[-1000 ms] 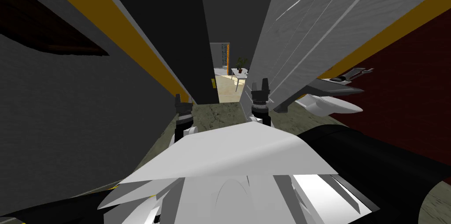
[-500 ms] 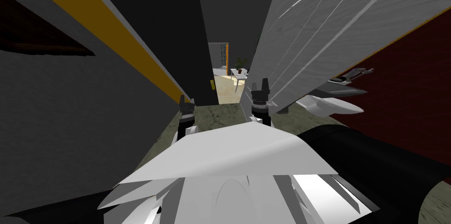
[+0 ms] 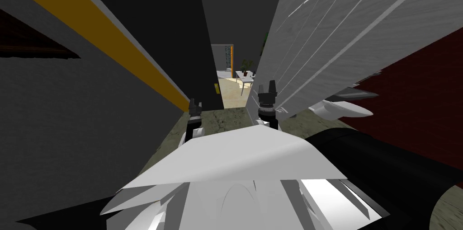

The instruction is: Pull the door open

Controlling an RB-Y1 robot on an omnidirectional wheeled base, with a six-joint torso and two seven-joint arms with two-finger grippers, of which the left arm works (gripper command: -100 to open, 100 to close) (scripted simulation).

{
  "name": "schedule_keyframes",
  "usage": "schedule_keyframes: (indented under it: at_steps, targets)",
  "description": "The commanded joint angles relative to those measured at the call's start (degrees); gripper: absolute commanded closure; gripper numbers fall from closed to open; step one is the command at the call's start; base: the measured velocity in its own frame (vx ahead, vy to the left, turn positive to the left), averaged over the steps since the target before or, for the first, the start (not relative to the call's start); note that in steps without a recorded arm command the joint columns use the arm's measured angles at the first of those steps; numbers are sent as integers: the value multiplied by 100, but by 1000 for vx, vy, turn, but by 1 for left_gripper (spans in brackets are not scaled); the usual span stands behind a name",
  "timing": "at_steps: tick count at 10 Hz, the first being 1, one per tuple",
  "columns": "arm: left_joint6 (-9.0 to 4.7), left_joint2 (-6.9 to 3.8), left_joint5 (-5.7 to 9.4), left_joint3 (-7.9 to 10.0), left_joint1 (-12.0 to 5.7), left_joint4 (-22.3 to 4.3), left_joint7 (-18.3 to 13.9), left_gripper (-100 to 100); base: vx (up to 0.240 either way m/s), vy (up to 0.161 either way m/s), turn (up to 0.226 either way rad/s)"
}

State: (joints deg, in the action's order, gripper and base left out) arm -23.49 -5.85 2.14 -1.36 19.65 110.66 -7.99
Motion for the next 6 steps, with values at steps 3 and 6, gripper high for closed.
schedule_keyframes:
  at_steps: [3, 6]
  targets:
    - [82, -40, -10, -3, -194, -455, 26, -100, 145, -15, -36]
    - [143, -72, -11, 10, -346, -763, 36, -100, 99, -1, -29]
